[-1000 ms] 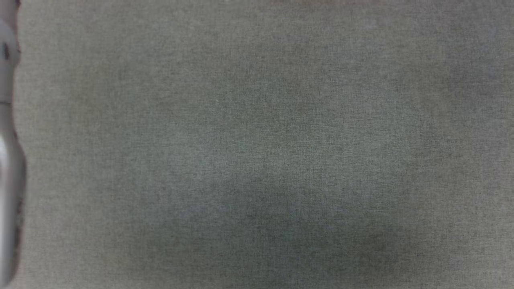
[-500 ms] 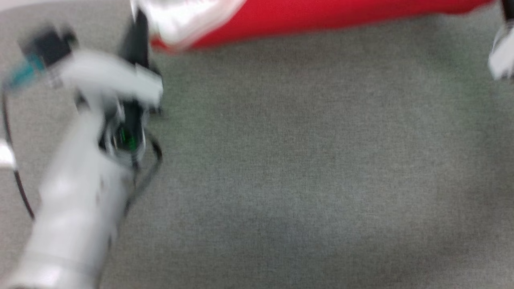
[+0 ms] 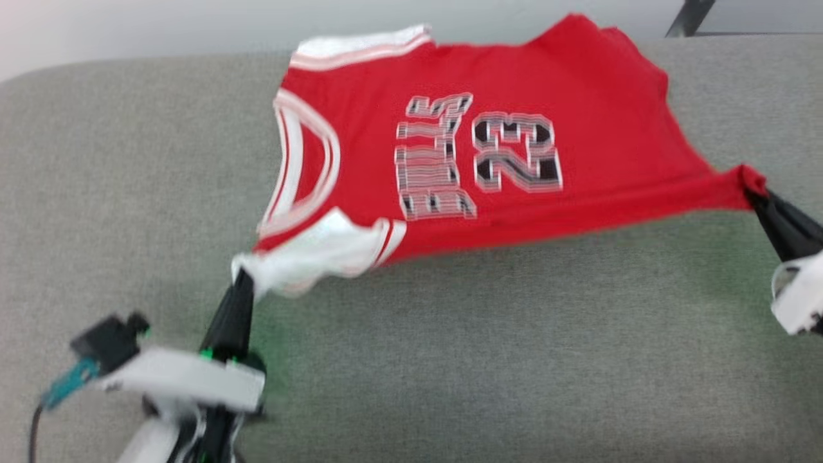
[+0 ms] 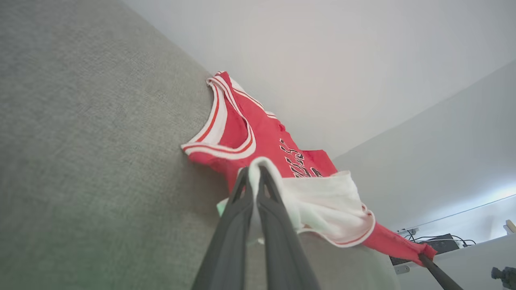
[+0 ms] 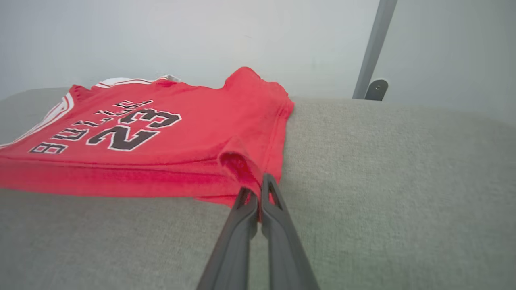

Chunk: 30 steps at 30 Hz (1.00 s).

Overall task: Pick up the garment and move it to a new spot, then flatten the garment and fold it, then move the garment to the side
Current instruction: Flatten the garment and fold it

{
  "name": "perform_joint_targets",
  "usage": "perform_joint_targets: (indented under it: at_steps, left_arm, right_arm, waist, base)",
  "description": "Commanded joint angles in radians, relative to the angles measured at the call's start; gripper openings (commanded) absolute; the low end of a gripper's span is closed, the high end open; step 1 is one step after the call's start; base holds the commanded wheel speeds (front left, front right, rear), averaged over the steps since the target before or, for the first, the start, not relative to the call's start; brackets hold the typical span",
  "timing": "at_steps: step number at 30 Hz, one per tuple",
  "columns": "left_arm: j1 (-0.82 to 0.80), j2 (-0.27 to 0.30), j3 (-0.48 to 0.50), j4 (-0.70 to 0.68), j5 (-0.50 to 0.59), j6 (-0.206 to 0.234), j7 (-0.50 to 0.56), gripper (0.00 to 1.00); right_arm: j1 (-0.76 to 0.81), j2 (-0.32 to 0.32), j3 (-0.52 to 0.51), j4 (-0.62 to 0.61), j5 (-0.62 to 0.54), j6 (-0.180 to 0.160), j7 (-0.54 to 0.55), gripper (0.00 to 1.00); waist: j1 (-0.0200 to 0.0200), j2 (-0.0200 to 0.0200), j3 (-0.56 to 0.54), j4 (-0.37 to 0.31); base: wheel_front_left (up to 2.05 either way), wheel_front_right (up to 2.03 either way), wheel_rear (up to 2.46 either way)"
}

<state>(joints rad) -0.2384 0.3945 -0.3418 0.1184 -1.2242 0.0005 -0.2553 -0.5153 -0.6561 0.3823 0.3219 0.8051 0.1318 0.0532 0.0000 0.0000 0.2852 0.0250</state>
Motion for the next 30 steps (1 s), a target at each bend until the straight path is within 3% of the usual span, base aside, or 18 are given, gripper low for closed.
perform_joint_targets:
  at_steps: [1,6,12,19,30]
  left_arm:
    - [0.024,0.021,0.011,-0.015,0.015,0.015,-0.006,0.0]
    - [0.211,0.045,0.049,-0.222,0.028,0.103,-0.01,0.0]
    - [0.332,0.059,0.071,-0.403,0.053,0.172,-0.009,0.0]
    - [0.217,0.063,0.035,-0.361,0.092,0.173,0.029,0.0]
    - [-0.049,0.021,-0.028,-0.153,0.192,0.137,0.035,0.0]
  right_arm:
    - [0.027,-0.005,-0.023,-0.012,-0.003,-0.002,0.008,0.0]
    - [0.22,0.013,-0.202,-0.181,-0.064,-0.003,0.099,0.0]
    - [0.414,0.103,-0.404,-0.419,-0.15,-0.003,0.245,0.0]
    - [0.401,0.194,-0.447,-0.528,-0.222,-0.002,0.398,0.0]
    - [0.232,0.203,-0.444,-0.403,-0.254,-0.002,0.465,0.0]
  waist:
    - [0.0,0.0,-0.013,-0.013]
    - [0.0,0.0,-0.017,-0.016]
    - [0.0,0.0,-0.002,-0.01]
    - [0.0,0.0,0.028,-0.005]
    - [0.0,0.0,0.089,0.015]
  base:
    - [0.0,0.0,0.0]
    - [0.0,0.0,0.0]
    - [0.0,0.0,0.0]
    - [0.0,0.0,0.0]
    - [0.0,0.0,0.0]
